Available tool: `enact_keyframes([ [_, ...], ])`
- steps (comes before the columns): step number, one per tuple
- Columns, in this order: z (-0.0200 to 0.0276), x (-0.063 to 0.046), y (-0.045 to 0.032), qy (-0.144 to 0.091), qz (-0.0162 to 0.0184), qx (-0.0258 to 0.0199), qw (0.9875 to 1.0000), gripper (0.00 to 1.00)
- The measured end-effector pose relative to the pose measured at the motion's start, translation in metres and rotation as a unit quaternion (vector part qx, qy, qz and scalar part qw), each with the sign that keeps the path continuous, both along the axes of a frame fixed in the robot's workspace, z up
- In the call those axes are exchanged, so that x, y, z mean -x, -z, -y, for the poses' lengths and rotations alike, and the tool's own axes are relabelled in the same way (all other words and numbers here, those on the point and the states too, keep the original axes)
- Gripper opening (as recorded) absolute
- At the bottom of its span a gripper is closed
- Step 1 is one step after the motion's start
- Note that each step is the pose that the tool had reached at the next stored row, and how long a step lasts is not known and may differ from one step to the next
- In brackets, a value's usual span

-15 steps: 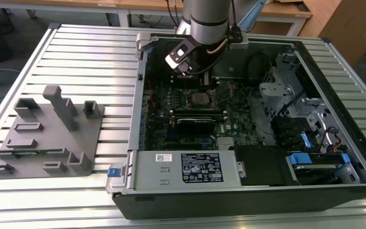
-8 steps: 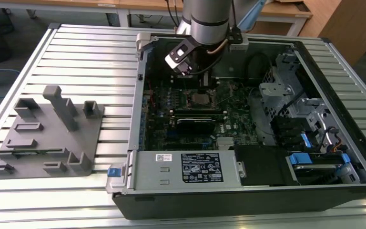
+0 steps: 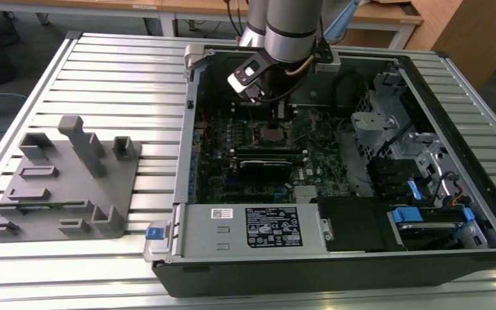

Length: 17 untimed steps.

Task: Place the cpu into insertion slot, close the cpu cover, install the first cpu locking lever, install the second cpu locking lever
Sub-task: 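Place the cpu into insertion slot, then close the cpu cover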

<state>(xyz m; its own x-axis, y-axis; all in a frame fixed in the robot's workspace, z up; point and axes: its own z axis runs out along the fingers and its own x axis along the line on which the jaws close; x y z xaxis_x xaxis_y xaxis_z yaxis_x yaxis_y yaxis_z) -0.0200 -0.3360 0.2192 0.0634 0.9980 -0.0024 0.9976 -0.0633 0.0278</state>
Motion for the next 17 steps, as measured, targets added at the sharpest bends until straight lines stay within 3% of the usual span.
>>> enact_keyframes([
  [2, 0.0001, -0.0002, 0.0003, 0.000, -0.0026, 0.0002, 1.0000, 0.11],
  [17, 0.0002, -0.0030, 0.0001, -0.002, -0.0026, 0.0002, 1.0000, 0.11],
])
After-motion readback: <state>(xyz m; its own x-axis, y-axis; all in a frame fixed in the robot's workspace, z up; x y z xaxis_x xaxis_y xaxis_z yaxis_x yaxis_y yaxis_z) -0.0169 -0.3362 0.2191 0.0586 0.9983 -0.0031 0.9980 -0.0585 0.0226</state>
